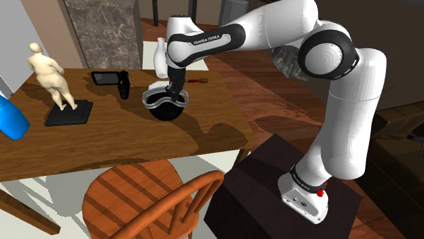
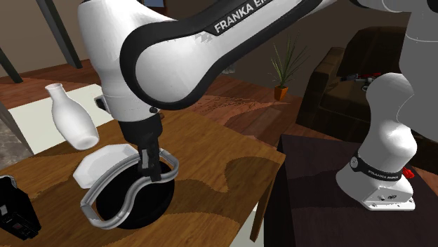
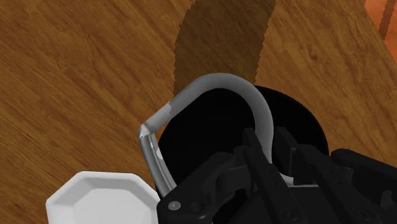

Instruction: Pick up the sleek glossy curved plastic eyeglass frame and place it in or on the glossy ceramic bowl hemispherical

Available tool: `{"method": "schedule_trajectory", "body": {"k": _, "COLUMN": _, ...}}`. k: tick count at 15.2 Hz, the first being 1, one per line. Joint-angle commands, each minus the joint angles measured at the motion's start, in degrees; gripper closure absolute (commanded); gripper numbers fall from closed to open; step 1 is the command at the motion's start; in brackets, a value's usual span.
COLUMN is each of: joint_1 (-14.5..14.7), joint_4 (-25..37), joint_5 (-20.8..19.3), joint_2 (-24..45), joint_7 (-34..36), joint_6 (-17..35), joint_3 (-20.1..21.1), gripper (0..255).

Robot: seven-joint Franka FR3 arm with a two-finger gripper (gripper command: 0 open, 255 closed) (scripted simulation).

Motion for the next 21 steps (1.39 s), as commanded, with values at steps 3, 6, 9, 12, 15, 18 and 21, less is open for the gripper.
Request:
{"method": "schedule_trajectory", "body": {"k": 3, "joint_1": 0.0, "joint_4": 0.0, "joint_5": 0.0, "joint_2": 0.0, "joint_7": 0.0, "joint_6": 0.0, "joint_3": 0.0, "gripper": 255}}
{"method": "schedule_trajectory", "body": {"k": 6, "joint_1": 0.0, "joint_4": 0.0, "joint_5": 0.0, "joint_2": 0.0, "joint_7": 0.0, "joint_6": 0.0, "joint_3": 0.0, "gripper": 0}}
{"method": "schedule_trajectory", "body": {"k": 9, "joint_1": 0.0, "joint_4": 0.0, "joint_5": 0.0, "joint_2": 0.0, "joint_7": 0.0, "joint_6": 0.0, "joint_3": 0.0, "gripper": 0}}
{"method": "schedule_trajectory", "body": {"k": 12, "joint_1": -0.2, "joint_4": 3.2, "joint_5": -0.2, "joint_2": -1.8, "joint_7": 0.2, "joint_6": -5.0, "joint_3": -0.2, "gripper": 0}}
{"method": "schedule_trajectory", "body": {"k": 15, "joint_1": -0.3, "joint_4": 4.2, "joint_5": -0.2, "joint_2": -2.1, "joint_7": 0.2, "joint_6": -6.3, "joint_3": -0.2, "gripper": 0}}
{"method": "schedule_trajectory", "body": {"k": 18, "joint_1": -0.3, "joint_4": 4.2, "joint_5": -0.2, "joint_2": -2.1, "joint_7": 0.2, "joint_6": -6.3, "joint_3": -0.2, "gripper": 0}}
{"method": "schedule_trajectory", "body": {"k": 21, "joint_1": -0.3, "joint_4": 4.2, "joint_5": -0.2, "joint_2": -2.1, "joint_7": 0.2, "joint_6": -6.3, "joint_3": -0.2, "gripper": 0}}
